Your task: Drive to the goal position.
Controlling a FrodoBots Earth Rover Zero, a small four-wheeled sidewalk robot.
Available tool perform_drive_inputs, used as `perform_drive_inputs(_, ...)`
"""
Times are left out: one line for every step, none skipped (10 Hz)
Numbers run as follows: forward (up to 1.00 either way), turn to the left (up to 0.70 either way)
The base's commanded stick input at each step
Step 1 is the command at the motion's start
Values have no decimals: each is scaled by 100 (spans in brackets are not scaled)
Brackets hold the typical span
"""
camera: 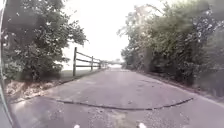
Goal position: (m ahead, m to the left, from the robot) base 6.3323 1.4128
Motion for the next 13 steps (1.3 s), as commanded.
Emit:
perform_drive_inputs(70,0)
perform_drive_inputs(70,0)
perform_drive_inputs(70,0)
perform_drive_inputs(70,0)
perform_drive_inputs(70,0)
perform_drive_inputs(70,0)
perform_drive_inputs(70,0)
perform_drive_inputs(70,0)
perform_drive_inputs(70,0)
perform_drive_inputs(70,0)
perform_drive_inputs(70,0)
perform_drive_inputs(70,0)
perform_drive_inputs(70,0)
